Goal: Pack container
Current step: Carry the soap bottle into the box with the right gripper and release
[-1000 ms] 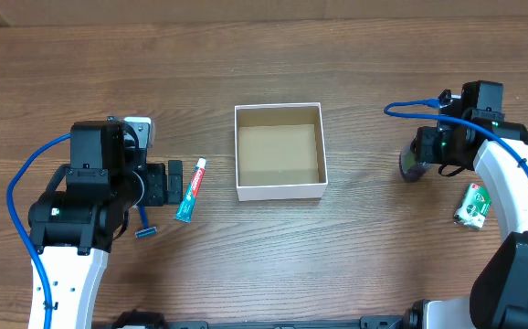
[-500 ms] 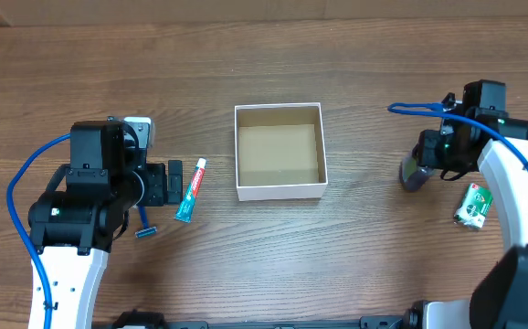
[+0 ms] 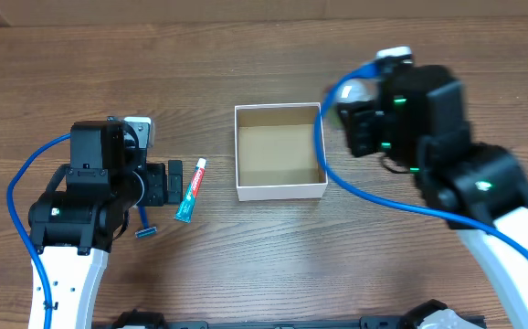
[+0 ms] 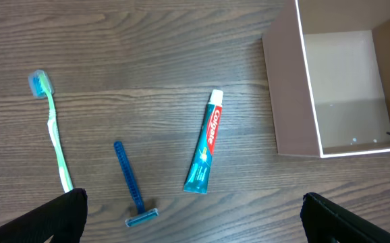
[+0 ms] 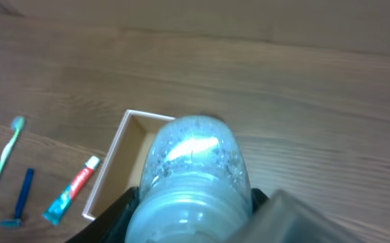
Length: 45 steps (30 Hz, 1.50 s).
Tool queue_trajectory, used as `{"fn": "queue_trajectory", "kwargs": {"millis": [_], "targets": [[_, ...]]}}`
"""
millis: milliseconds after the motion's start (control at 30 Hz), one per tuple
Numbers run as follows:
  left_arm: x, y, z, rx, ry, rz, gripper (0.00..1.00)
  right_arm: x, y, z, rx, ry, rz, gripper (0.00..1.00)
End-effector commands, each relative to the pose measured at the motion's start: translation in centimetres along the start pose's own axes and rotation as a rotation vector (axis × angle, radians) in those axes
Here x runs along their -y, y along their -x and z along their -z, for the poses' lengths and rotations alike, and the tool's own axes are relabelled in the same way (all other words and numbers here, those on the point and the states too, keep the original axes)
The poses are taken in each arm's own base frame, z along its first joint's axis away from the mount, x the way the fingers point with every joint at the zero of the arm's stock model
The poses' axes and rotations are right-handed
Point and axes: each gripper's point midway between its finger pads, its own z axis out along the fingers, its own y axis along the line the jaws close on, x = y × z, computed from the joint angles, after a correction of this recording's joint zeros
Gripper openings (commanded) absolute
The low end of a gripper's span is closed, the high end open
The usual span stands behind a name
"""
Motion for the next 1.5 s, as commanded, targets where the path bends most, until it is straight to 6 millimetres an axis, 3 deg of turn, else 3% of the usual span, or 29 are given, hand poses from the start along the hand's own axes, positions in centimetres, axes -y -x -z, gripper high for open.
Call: {"fn": "queue_trajectory", "kwargs": {"millis": [0, 167, 300, 500, 667, 1100, 1433, 1467], "targets": [[0.5, 0.8, 0.5, 0.023, -0.022, 0.013, 1.00, -2.8, 1.3, -2.8, 0.028, 0.002, -0.052, 0.04], [0.5, 0.8, 0.5, 0.023, -0.022, 0.013, 1.00, -6.3, -0.1, -9.6, -0.032, 0.019, -0.017, 0.04], [0.5, 0.8, 0.5, 0.023, -0.022, 0.014, 1.00, -6.4, -2.4, -14.8, -0.098, -0.040, -0.041, 0.04], [0.5, 0.8, 0.5, 0.023, -0.022, 0.013, 1.00, -6.5, -4.8, -19.6, -0.150, -0.060, -0.030, 0.04], [0.5, 0.8, 0.5, 0.023, -0.022, 0.014, 1.00, -6.7, -5.1, -20.8, -0.150, -0.055, -0.031, 0.04], [0.5, 0.7, 0.5, 0.019, -0.022, 0.024, 1.00, -7.1, -5.7, -21.1, -0.171, -0.036, -0.032, 0.04], [0.5, 0.7, 0.5, 0.019, -0.022, 0.024, 1.00, -6.8, -8.9, -23.3, -0.265, -0.051, -0.043, 0.04], [0.5, 0.7, 0.5, 0.019, -0.022, 0.024, 1.00, -6.9, -8.7, -23.3, -0.260, -0.049, -0.043, 0.10]]}}
